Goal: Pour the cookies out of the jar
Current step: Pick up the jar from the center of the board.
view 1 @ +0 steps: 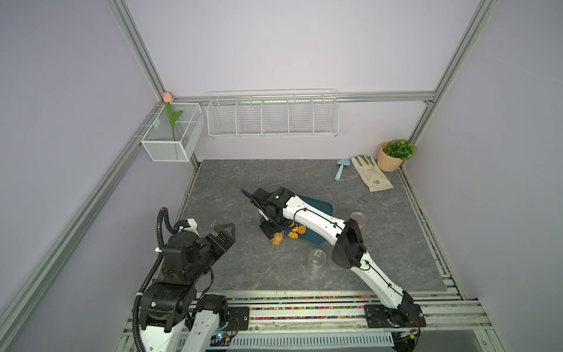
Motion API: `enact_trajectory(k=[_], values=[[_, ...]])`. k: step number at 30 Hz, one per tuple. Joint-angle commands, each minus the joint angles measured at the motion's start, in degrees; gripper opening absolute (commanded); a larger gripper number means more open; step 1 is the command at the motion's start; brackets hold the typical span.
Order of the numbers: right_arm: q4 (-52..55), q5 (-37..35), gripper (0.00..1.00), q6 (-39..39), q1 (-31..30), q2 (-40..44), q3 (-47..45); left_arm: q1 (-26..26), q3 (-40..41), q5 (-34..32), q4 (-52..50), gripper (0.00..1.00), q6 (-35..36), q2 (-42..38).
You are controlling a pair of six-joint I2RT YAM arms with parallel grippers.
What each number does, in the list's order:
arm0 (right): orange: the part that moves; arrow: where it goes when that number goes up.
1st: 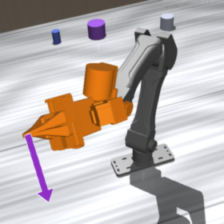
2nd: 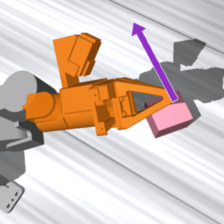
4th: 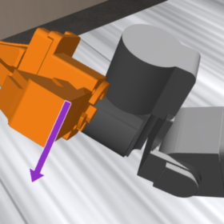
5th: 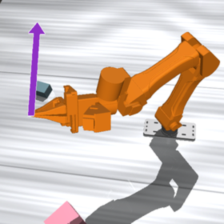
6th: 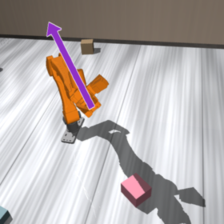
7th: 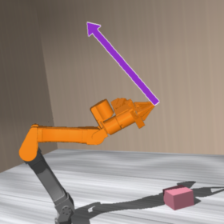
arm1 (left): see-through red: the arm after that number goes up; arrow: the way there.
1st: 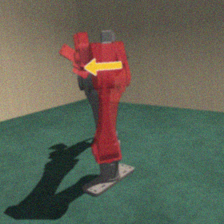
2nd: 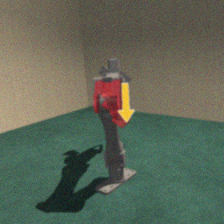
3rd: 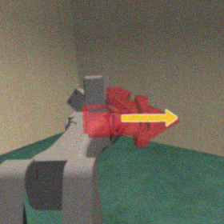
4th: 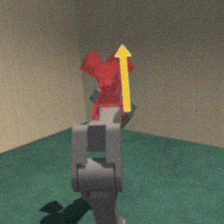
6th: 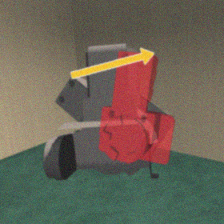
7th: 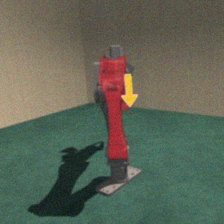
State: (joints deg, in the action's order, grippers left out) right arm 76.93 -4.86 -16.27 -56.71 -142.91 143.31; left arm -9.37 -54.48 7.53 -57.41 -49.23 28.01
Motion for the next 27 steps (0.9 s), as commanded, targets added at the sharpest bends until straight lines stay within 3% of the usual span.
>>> enact_trajectory(k=[1, 11, 20, 27], values=[[-0.8, 1.4, 0.7, -0.7, 1.5, 5.3, -2.2, 0.2, 0.8, 0.0, -0.3, 1.0, -0.1, -0.6], [-3.9, 7.3, 0.69, -3.0, 3.9, 9.7, -8.1, 0.2, 1.1, 0.6, -0.1, 1.0, 0.1, -0.6], [-17.1, 25.3, 0.68, -10.2, 9.1, 19.4, -21.8, 0.2, 2.0, 4.9, 2.3, 1.0, 0.5, 2.2], [-35.6, 38.3, 0.67, -21.7, 16.3, 31.4, -40.5, 0.2, 2.7, 11.5, 8.5, 1.0, -1.1, 6.9]])
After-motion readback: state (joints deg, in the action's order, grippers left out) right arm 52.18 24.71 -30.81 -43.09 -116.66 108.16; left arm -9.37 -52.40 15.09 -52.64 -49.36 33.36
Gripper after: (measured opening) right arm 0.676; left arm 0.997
